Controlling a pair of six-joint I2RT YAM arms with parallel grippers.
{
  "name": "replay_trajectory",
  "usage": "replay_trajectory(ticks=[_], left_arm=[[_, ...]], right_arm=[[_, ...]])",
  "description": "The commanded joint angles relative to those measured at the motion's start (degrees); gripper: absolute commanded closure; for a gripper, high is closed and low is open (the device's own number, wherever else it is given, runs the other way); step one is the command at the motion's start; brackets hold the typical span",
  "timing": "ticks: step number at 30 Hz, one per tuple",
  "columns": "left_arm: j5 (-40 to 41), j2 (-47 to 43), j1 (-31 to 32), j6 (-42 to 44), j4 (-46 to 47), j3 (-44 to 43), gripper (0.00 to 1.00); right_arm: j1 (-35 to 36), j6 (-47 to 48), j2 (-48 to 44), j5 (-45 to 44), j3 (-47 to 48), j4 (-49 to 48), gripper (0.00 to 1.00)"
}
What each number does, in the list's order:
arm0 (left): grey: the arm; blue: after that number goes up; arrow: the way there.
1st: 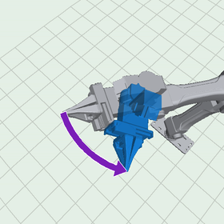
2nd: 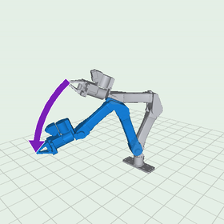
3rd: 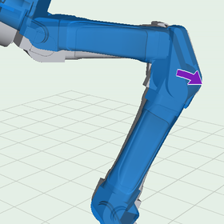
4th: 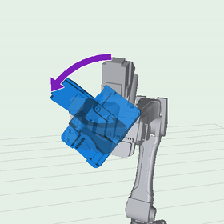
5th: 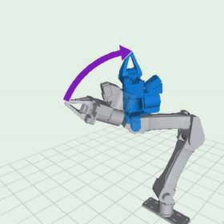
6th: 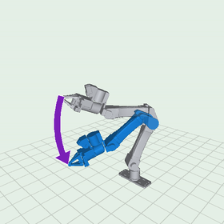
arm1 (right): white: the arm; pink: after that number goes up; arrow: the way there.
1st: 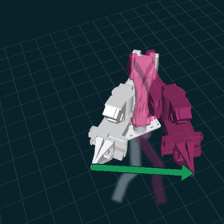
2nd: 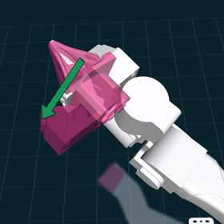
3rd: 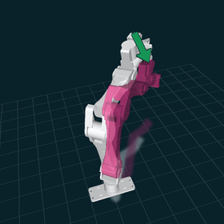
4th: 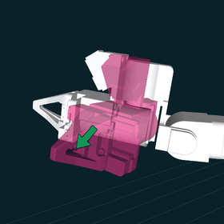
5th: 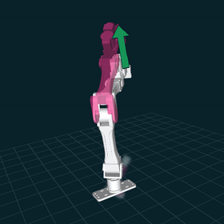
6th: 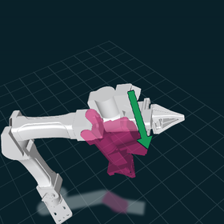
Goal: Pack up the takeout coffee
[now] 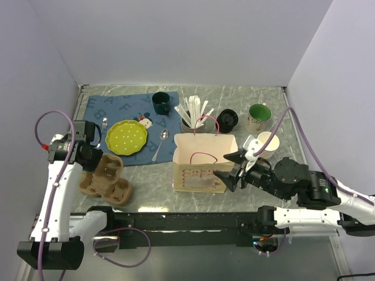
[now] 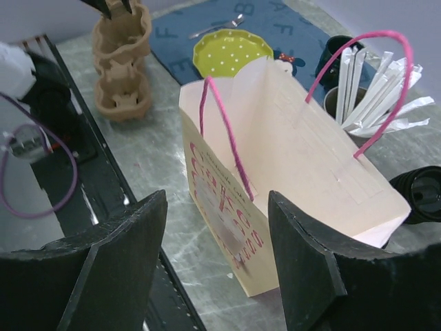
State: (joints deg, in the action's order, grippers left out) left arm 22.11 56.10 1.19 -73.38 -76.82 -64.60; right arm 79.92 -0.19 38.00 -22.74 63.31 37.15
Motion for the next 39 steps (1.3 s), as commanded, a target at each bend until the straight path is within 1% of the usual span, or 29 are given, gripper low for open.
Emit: replay_trajectory(ticks=[1,3,4,5,6,7,8,10,11,13,14,17,18,19,20,23,24,25,26,27,28,31,34,35,38,39], left_arm=[[-4.3,-1.1,-0.3,7.6,-1.2,-5.9,0.82],[-5.8,-0.9,-0.2,11.8,-0.7,-7.6,0.83],[-9.0,-1.0,-0.1,14.4,0.7,-9.0,0.80],[-10.6,-0.7,-0.2,19.1,1.8,-9.7,0.80],[-11.3,-0.5,-0.2,20.5,2.1,-10.7,0.85],[-13.0,-0.3,-0.1,22.0,2.5,-12.5,0.88],[-13.8,0.1,-0.1,25.4,3.1,-13.4,0.89],[-15.1,0.9,-0.1,27.9,4.0,-16.4,0.97],[-16.6,1.6,0.0,30.3,4.4,-17.5,0.99],[-18.7,2.3,0.2,32.6,6.2,-20.5,0.99],[-20.9,2.9,0.4,34.7,7.0,-21.5,0.99],[-26.3,3.8,1.4,38.8,11.4,-24.5,0.99],[-30.9,3.9,2.3,40.0,13.2,-25.0,0.99],[-33.0,4.1,3.1,40.9,14.7,-26.3,0.99],[-33.3,5.2,4.3,42.0,16.3,-27.4,0.99],[-32.0,8.7,11.5,44.6,17.1,-33.0,0.99],[-31.2,10.0,16.0,45.3,17.0,-34.7,0.99],[-30.2,11.3,18.2,46.0,16.6,-38.3,0.99],[-30.0,14.3,20.1,47.1,16.3,-40.1,0.99],[-30.4,15.5,23.6,47.8,16.1,-42.0,0.99],[-30.1,16.8,25.3,48.5,16.2,-45.2,0.99],[-29.4,19.7,32.0,52.2,18.7,-49.2,0.99],[-28.1,21.7,37.8,57.7,21.3,-52.2,0.99],[-28.0,22.9,40.6,60.9,21.5,-53.1,0.99],[-27.7,25.0,44.1,65.6,22.3,-56.0,0.99],[-27.9,25.4,46.3,66.8,22.6,-56.4,0.98]], right_arm=[[0.4,-4.8,0.7,-4.0,4.7,1.9,0.32],[0.4,-6.1,0.7,-5.1,5.6,2.8,0.32],[0.4,-6.6,0.4,-5.4,5.9,3.7,0.32],[0.4,-7.2,0.4,-5.6,6.3,4.2,0.32],[0.4,-7.5,0.3,-6.2,6.7,4.6,0.32],[0.4,-7.8,0.1,-6.8,7.0,5.7,0.33],[0.4,-8.7,0.1,-7.4,7.3,6.3,0.32],[0.4,-10.3,-0.1,-9.9,8.1,8.5,0.32],[0.4,-11.1,-0.2,-10.9,8.5,9.3,0.32],[0.4,-13.8,-1.0,-13.9,8.6,10.5,0.33],[0.4,-14.7,-1.3,-14.8,8.2,11.5,0.33],[0.4,-17.6,-3.5,-16.0,6.7,12.5,0.33],[0.4,-18.3,-4.0,-16.1,6.3,12.8,0.32],[0.4,-19.5,-5.0,-16.3,6.0,12.9,0.32],[0.3,-19.9,-5.6,-16.3,5.6,13.2,0.33],[0.4,-21.9,-6.5,-16.3,6.0,15.3,0.33],[0.4,-22.0,-6.6,-16.1,6.4,16.0,0.33],[0.4,-22.1,-6.4,-15.8,6.6,17.3,0.33],[0.3,-22.2,-6.3,-15.6,7.4,18.0,0.33],[0.3,-22.4,-6.0,-15.2,8.0,18.7,0.33],[0.4,-22.8,-5.7,-15.2,8.5,20.5,0.33],[0.4,-23.8,-5.4,-15.7,9.9,23.0,0.33],[0.3,-25.4,-6.1,-15.9,10.4,24.5,0.33],[0.4,-25.6,-6.2,-16.0,10.5,25.2,0.33],[0.4,-26.4,-6.9,-16.7,11.1,26.3,0.33],[0.4,-26.4,-6.9,-17.2,11.3,26.7,0.33]])
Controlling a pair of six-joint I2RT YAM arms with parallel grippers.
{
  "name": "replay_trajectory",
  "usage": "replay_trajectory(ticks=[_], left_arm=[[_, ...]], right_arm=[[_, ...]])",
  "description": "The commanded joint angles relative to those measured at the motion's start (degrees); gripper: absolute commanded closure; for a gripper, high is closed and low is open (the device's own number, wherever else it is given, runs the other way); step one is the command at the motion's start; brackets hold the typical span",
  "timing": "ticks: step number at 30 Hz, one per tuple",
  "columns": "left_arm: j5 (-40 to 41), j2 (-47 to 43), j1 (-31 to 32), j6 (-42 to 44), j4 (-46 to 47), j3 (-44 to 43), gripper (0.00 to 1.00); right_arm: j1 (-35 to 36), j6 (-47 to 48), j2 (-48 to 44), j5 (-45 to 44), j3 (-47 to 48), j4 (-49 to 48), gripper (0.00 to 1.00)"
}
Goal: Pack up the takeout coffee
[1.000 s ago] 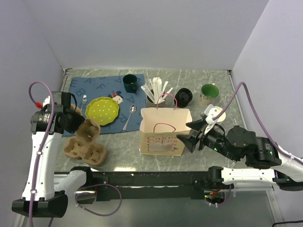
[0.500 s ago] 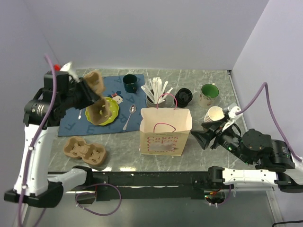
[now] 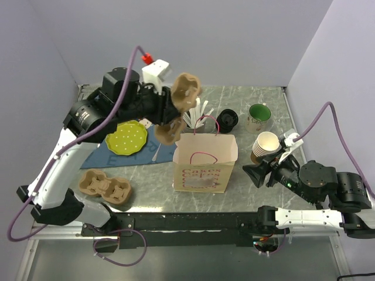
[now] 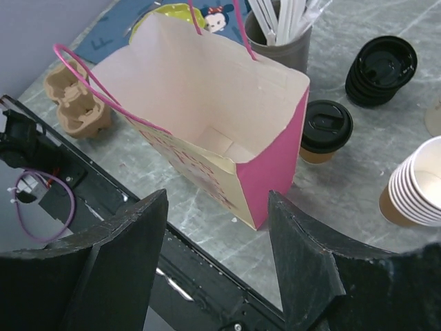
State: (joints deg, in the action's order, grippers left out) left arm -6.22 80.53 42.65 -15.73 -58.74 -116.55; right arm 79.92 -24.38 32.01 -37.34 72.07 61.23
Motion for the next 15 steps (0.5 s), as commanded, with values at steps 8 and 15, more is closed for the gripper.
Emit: replay_trajectory(ticks=[8,15], left_arm=[[-0.3,1.2,11.3,19.5,7.8,-1.0,0.94],[-0.3,-0.7,12.0,25.0,13.4,6.5,0.91]], right_arm=[[0.4,-2.2,0.2,-5.7,5.4,4.4,0.33],[0.3,-0.9,1.8,-6.5,6.7,3.7,0.33]])
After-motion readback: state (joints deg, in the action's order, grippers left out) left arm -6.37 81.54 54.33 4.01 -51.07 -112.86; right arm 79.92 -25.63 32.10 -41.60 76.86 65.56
